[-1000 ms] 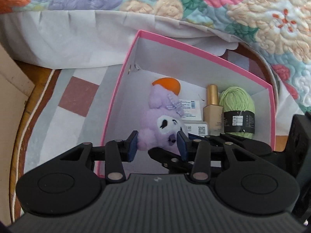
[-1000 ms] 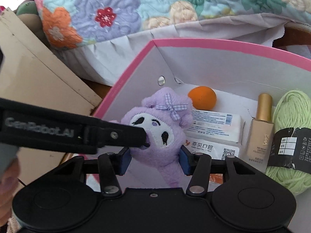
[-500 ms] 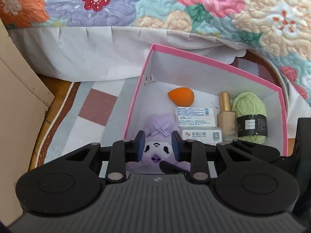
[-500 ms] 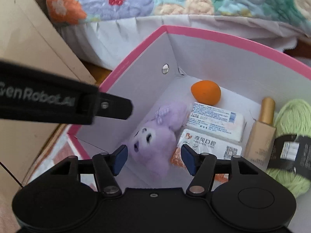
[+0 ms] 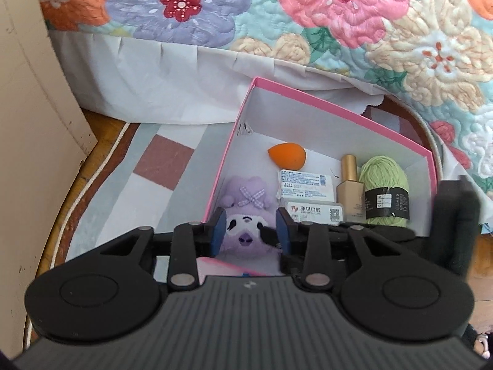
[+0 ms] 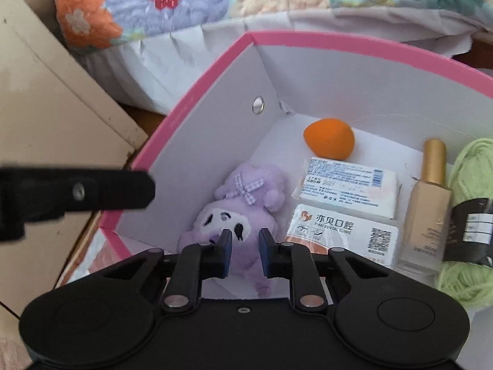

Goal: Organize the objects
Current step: 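Move the left gripper back to the blue wet-wipe pack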

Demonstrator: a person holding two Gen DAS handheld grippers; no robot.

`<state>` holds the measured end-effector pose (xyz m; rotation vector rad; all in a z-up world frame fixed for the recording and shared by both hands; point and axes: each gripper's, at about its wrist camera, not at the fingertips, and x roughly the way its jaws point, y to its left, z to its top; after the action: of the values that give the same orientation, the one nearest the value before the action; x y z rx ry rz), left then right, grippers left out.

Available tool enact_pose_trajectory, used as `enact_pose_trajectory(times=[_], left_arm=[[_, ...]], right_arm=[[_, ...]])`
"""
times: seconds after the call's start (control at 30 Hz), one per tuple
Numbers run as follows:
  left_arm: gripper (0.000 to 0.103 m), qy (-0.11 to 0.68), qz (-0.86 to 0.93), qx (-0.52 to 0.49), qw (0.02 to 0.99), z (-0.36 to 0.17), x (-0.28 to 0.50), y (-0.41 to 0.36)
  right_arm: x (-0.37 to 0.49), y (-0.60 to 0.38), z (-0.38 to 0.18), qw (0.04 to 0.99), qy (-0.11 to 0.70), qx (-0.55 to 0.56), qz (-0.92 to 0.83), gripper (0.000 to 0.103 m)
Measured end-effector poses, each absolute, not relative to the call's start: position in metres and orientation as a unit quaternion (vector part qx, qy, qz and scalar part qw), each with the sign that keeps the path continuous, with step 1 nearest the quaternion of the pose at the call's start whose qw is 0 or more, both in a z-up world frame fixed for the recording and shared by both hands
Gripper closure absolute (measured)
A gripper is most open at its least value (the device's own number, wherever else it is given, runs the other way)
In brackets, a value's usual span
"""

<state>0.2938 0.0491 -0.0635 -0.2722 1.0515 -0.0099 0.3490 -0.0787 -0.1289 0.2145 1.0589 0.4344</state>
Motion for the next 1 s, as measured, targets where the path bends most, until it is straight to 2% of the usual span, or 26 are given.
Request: enact_pose_trajectory(times=[0.13, 0.23, 0.3, 0.5, 0.63, 0.77, 1.0], left_arm=[[0.059, 0.509, -0.014, -0.123, 0.852, -0.052, 0.281, 0.05], [0.055, 0.509, -0.021, -0.106, 0.854, -0.039, 0.271, 0.047], [0.049, 0.504, -0.026, -0.091, 0.858, -0.029, 0.264, 0.044], [0.04, 0.501, -0.036, -0.058, 0.863, 0.001, 0.24, 0.041], [0.038, 0.507, -0.049, -0.062, 0.859, 0.016, 0.223, 0.044], [0.031, 0.503, -0.056, -0.055, 0.861, 0.031, 0.203, 0.048], [0.028, 0.5, -0.074, -0.032, 0.862, 0.046, 0.17, 0.05]], right_arm=[[0.321, -0.086, -0.094, 0.858, 0.473, 0.058, 0.191, 0.076], [0.3, -0.094, -0.067, 0.868, 0.457, 0.046, 0.189, 0.07], [0.288, -0.098, -0.051, 0.872, 0.45, 0.043, 0.189, 0.063], [0.248, -0.105, -0.007, 0.88, 0.425, 0.052, 0.208, 0.056], [0.222, -0.11, 0.018, 0.887, 0.408, 0.044, 0.209, 0.052], [0.197, -0.12, 0.041, 0.894, 0.399, 0.025, 0.205, 0.035], [0.159, -0.137, 0.061, 0.894, 0.404, 0.033, 0.193, 0.03]])
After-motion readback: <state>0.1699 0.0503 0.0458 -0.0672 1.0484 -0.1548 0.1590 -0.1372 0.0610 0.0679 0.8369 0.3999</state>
